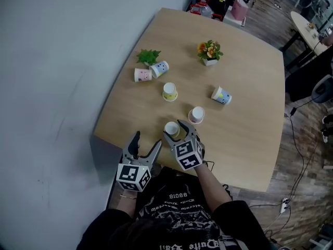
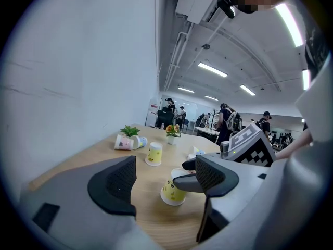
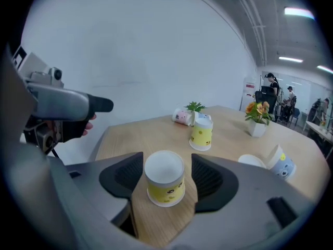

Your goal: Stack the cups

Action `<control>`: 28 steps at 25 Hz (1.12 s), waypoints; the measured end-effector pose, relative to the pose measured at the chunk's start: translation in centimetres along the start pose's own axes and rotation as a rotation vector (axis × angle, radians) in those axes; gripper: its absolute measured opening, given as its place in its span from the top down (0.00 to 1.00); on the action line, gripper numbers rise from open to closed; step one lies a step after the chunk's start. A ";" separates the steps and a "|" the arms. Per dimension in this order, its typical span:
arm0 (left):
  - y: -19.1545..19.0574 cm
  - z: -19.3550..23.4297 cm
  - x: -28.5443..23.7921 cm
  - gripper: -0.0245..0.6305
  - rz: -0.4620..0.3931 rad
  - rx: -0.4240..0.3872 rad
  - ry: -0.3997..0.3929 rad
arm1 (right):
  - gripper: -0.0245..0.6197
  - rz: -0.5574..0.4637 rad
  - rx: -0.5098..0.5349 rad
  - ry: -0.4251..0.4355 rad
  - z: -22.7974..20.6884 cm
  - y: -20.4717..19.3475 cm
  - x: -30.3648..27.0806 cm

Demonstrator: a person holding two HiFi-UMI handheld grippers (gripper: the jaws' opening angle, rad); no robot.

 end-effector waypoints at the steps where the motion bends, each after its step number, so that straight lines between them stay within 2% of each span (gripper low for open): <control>1: 0.0 0.1 -0.2 0.41 -0.001 0.002 -0.002 | 0.49 -0.018 -0.013 -0.008 -0.3 0.2 0.3; 6: -0.1 0.3 -1.2 0.41 0.004 0.006 -0.021 | 0.49 -0.080 -0.100 -0.073 -3.4 0.8 2.0; 7: -0.2 0.3 -1.4 0.41 0.009 0.006 -0.025 | 0.40 -0.085 -0.104 -0.070 -3.9 0.9 2.3; 8: -0.2 0.3 -1.6 0.41 0.013 0.006 -0.028 | 0.38 -0.088 -0.103 -0.064 -4.4 1.1 2.6; 12: -0.2 0.1 -2.3 0.41 0.023 0.005 -0.042 | 0.38 -0.090 -0.107 -0.121 -6.8 1.1 3.4; 16: -0.1 0.1 -2.7 0.41 0.026 0.002 -0.046 | 0.38 -0.027 -0.135 -0.184 -9.8 -0.3 2.6; 25: -0.4 0.4 -2.6 0.41 0.048 -0.002 -0.035 | 0.39 0.084 -0.131 -0.175 -11.5 -2.3 -0.1; 26: -0.4 0.4 -2.6 0.41 0.048 -0.001 -0.033 | 0.40 0.090 -0.133 -0.171 -11.6 -2.4 -0.2; 28: -0.4 0.6 -2.6 0.41 0.050 -0.001 -0.031 | 0.55 0.094 -0.128 -0.170 -11.7 -2.5 -0.2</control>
Point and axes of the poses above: the fingertips, and each gripper's own axes: x backward along the fingers, z to its left, y out of its top, the point moved 7 cm from there along x, backward along the fingers, and after that the axes turned 7 degrees about -y, right-handed, at the moved point
